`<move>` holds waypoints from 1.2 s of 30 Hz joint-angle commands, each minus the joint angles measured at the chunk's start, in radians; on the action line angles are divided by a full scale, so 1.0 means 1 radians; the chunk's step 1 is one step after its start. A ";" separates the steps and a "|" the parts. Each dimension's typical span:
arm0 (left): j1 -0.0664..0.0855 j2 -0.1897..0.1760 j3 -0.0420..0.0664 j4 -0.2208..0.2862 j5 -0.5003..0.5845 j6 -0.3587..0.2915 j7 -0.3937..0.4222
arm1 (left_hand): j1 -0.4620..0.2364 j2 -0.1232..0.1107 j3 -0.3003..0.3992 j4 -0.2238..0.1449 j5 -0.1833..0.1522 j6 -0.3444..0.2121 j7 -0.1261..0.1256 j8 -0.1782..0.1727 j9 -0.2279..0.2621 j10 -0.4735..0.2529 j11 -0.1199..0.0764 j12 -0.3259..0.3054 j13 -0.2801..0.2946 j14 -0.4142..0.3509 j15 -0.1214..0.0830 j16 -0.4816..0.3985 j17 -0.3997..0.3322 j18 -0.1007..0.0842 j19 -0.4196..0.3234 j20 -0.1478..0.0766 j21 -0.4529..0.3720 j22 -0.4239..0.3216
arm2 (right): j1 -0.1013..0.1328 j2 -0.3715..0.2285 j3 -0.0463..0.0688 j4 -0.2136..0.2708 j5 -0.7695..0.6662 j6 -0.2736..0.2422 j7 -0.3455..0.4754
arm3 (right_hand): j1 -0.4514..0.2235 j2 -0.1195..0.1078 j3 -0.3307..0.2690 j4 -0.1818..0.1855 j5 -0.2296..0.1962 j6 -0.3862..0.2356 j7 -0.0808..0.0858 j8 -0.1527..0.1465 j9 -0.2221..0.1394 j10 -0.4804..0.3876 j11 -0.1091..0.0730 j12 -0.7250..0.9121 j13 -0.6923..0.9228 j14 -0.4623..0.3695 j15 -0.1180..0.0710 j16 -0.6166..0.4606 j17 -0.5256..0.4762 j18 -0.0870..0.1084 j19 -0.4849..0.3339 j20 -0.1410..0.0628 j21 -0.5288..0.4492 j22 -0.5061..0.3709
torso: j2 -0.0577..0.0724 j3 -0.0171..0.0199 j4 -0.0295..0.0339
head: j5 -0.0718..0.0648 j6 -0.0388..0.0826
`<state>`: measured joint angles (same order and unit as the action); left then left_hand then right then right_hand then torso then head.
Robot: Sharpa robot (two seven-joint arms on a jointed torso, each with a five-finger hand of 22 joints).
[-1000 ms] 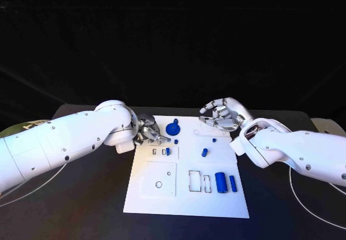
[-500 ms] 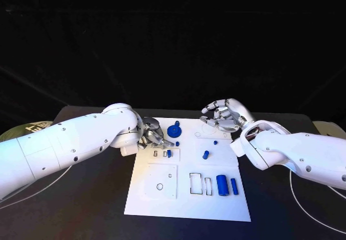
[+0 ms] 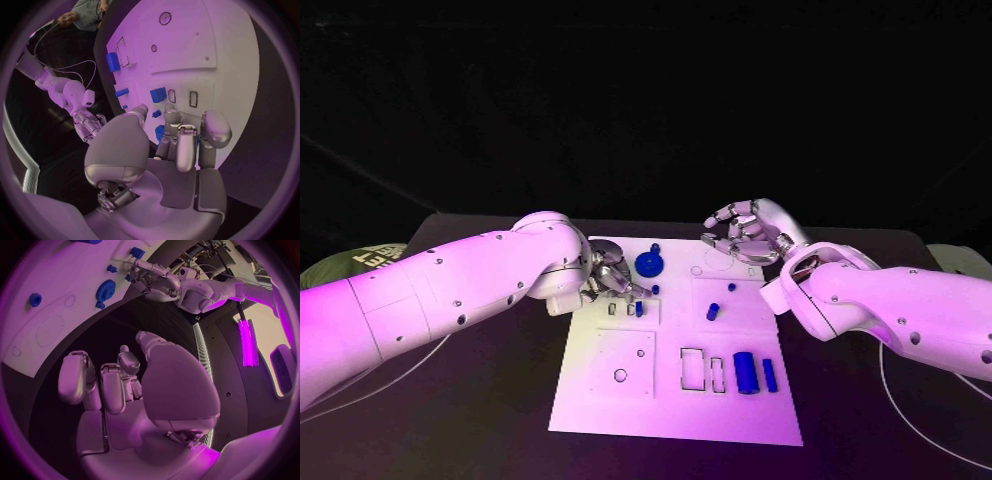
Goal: Assemble the parts on the task board
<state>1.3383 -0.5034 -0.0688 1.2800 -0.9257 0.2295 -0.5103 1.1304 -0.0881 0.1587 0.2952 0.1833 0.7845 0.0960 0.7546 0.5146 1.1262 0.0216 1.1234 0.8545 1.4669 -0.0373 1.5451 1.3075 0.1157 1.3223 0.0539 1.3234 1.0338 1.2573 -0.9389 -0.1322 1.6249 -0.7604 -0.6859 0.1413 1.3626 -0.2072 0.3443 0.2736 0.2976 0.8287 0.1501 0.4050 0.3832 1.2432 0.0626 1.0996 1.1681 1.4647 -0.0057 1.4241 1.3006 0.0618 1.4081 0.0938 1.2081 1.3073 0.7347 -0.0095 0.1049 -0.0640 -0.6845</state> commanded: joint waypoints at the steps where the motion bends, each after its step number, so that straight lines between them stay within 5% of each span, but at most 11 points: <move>1: -0.001 0.002 0.000 -0.002 0.014 0.027 -0.002 | 0.003 0.009 -0.006 -0.002 0.005 0.002 -0.002 0.006 0.001 0.004 0.000 0.007 0.000 0.091 -0.004 0.004 0.218 -0.014 0.007 0.002 0.004 0.002 | 0.000 0.002 0.000 -0.001 -0.004 0.002 0.009 | -0.005 -0.007 0.005 0.003 0.000 -0.007 0.000 -0.006 -0.001 -0.009 0.001 -0.006 -0.003 0.033 -0.005 -0.005 -0.002 0.017 -0.008 0.001 -0.006 0.099 | 0.001 0.0012 -0.0014 | 0.001 -0.010; 7: -0.001 0.004 0.000 -0.005 0.017 0.046 -0.004 | 0.003 0.009 -0.006 -0.002 0.005 0.002 -0.002 0.007 0.002 0.003 0.000 0.006 -0.002 0.091 -0.004 0.005 0.219 -0.015 0.007 0.002 0.005 0.003 | 0.000 0.005 0.000 -0.002 -0.020 0.003 0.009 | -0.006 -0.007 0.006 0.003 0.000 -0.007 0.000 -0.006 -0.001 -0.008 0.001 -0.005 -0.002 0.033 -0.005 -0.005 -0.001 0.017 -0.008 0.001 -0.006 0.100 | 0.003 0.0005 0.0029 | 0.001 -0.018; 20: -0.001 0.015 0.000 -0.015 0.018 0.060 -0.005 | 0.007 0.011 -0.005 -0.003 0.007 0.002 -0.003 0.008 0.003 0.004 0.000 0.007 0.000 0.091 -0.005 0.005 0.221 -0.015 0.008 0.001 0.006 0.004 | -0.001 0.009 -0.001 -0.003 -0.026 0.003 0.008 | -0.009 -0.006 0.006 0.005 0.002 -0.006 -0.001 -0.005 -0.002 -0.007 0.001 -0.006 -0.004 0.033 -0.005 -0.005 -0.001 0.017 -0.008 0.001 -0.008 0.098 | 0.003 -0.0009 -0.0012 | 0.001 -0.026; 36: -0.001 0.016 0.000 -0.011 0.021 0.067 -0.005 | 0.018 0.021 -0.001 -0.002 0.009 0.005 -0.004 0.011 0.007 0.008 -0.002 0.011 0.003 0.092 -0.006 0.006 0.221 -0.016 0.009 0.001 0.010 0.010 | -0.003 0.013 -0.001 -0.004 -0.049 0.003 0.006 | -0.011 -0.006 0.006 0.005 0.005 -0.005 -0.001 -0.004 -0.002 -0.006 0.001 -0.006 -0.005 0.033 -0.005 -0.007 -0.003 0.017 -0.008 0.001 -0.011 0.097 | 0.000 -0.0005 0.0008 | 0.000 -0.035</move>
<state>1.3373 -0.4888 -0.0691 1.2677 -0.9144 0.2788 -0.5159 1.1449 -0.0736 0.1588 0.2952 0.1892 0.7845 0.0960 0.7595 0.5208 1.1299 0.0178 1.1328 0.8594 1.4668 -0.0372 1.5451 1.3073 0.1157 1.3259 0.0575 1.3272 1.0429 1.2556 -0.9263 -0.1333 1.6214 -0.7874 -0.6860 0.1411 1.3573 -0.2125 0.3463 0.2758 0.2977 0.8288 0.1501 0.4051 0.3823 1.2433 0.0626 1.0970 1.1640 1.4647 -0.0057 1.4242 1.2995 0.0617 1.4052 0.0968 1.2020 1.3077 0.7359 -0.0103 0.1059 -0.0642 -0.7188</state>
